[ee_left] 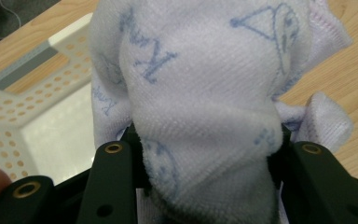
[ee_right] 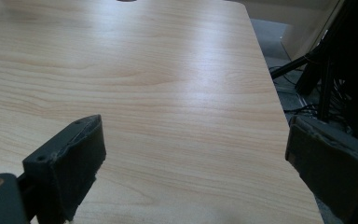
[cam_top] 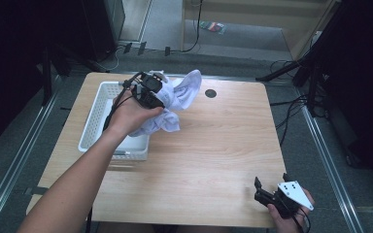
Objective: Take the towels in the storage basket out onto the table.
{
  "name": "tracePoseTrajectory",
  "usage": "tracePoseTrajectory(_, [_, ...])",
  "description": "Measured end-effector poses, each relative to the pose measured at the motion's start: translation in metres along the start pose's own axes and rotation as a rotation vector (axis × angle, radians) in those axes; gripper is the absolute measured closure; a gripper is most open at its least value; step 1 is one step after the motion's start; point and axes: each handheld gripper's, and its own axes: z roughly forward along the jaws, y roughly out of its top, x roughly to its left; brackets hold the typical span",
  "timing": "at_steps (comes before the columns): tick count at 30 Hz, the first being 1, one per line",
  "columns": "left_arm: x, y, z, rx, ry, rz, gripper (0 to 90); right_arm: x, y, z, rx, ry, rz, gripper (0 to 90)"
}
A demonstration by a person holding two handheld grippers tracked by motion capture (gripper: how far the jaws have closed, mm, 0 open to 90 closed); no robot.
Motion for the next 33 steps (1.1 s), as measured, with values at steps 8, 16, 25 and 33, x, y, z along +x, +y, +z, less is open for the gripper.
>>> tracePoseTrajectory(8, [-0.024, 0.016, 0.008, 0.000, -0.015, 0.027, 53.1, 0.000, 0.000, 0.000, 0.000, -0.001, 0.000, 5.0])
tracePoseTrajectory(16, [-0.047, 0.025, 0.016, 0.014, -0.030, 0.069, 52.9, 0.000, 0.000, 0.000, -0.002, 0.000, 0.000, 4.9])
tracePoseTrajectory(25, [-0.067, 0.033, 0.029, 0.017, -0.056, 0.085, 52.5, 0.000, 0.000, 0.000, -0.001, 0.000, 0.004, 5.0])
tracePoseTrajectory(33, [-0.088, 0.037, 0.050, 0.030, -0.085, 0.096, 51.9, 0.000, 0.000, 0.000, -0.003, 0.003, 0.007, 4.9])
